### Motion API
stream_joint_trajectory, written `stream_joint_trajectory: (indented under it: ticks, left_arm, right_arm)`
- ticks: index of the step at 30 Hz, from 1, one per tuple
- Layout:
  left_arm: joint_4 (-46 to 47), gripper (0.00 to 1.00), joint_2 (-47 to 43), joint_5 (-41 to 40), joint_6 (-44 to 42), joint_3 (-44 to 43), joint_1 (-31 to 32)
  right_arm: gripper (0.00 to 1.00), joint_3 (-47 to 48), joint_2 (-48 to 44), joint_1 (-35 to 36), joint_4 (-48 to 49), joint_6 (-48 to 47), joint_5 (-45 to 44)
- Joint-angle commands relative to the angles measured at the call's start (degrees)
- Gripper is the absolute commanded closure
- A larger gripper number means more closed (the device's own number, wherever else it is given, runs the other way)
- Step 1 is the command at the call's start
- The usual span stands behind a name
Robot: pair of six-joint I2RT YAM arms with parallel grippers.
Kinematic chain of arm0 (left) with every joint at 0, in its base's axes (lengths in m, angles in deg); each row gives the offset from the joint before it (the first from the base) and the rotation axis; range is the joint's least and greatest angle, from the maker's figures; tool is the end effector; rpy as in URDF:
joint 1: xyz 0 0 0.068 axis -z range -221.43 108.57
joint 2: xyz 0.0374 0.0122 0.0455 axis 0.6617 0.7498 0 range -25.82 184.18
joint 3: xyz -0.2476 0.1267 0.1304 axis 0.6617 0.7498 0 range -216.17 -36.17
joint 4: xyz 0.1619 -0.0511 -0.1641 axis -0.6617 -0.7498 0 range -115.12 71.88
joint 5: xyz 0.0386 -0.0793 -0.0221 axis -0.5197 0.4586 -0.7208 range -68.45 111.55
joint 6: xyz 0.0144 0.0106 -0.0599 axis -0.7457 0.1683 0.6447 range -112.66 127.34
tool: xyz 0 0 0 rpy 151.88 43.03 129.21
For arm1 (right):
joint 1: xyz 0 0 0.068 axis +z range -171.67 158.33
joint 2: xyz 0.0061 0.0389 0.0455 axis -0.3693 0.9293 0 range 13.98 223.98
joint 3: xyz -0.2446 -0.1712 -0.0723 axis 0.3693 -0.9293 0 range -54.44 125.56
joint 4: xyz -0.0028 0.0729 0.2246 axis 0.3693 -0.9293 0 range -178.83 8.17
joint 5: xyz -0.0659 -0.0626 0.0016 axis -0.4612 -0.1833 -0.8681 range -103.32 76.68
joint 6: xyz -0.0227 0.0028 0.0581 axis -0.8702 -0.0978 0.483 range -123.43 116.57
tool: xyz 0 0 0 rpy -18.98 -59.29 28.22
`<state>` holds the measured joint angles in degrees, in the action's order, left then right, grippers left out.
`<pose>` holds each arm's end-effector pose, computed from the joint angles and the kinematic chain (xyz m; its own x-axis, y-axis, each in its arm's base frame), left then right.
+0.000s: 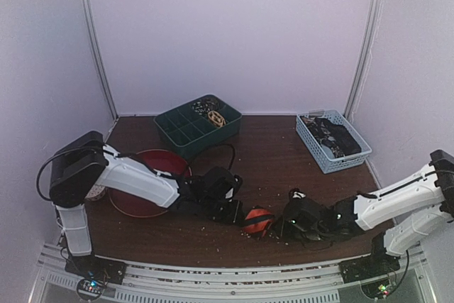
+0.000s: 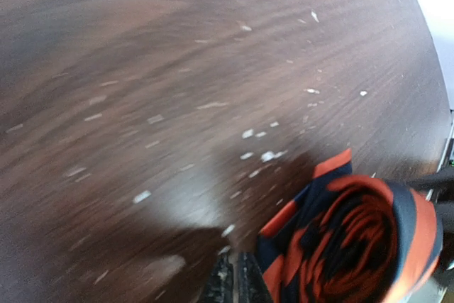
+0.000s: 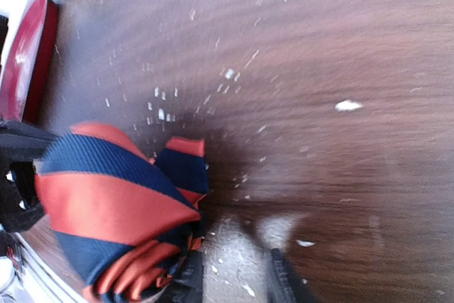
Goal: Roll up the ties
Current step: Adjust the tie at the center of the board.
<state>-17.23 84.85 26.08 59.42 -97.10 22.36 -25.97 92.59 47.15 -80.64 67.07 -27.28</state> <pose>0.1697 -0.3534 0.1747 -0.9281 0.1047 -0.3574 0.3015 0.7748 -0.5557 0.0921 0.2062 0.1876 -0.8900 0.2349 -0.3907 -0.0261 0.8293 0.5582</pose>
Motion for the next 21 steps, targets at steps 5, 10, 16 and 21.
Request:
stream_joint_trajectory:
  ticks: [5,10,16,21]
  left_arm:
    - [3.99,0.70,-10.61,-5.16,2.51,6.58,-1.01]
    - [13.61,0.46,-12.84,0.84,4.26,12.49,-1.21]
    - [26.85,0.32,-10.57,9.51,4.07,17.06,-2.67]
    - [29.93,0.31,-8.94,12.34,4.32,18.21,-3.39]
  right_arm:
    - [0.51,-4.89,-15.61,-2.53,-2.93,-3.08,-3.24]
    - [0.33,-8.69,-19.36,-4.86,9.13,-4.62,3.04]
    - [0.28,-7.77,-15.73,-4.81,12.32,-4.26,6.70]
    - [0.30,-7.81,-10.85,-4.14,15.83,-3.43,9.12]
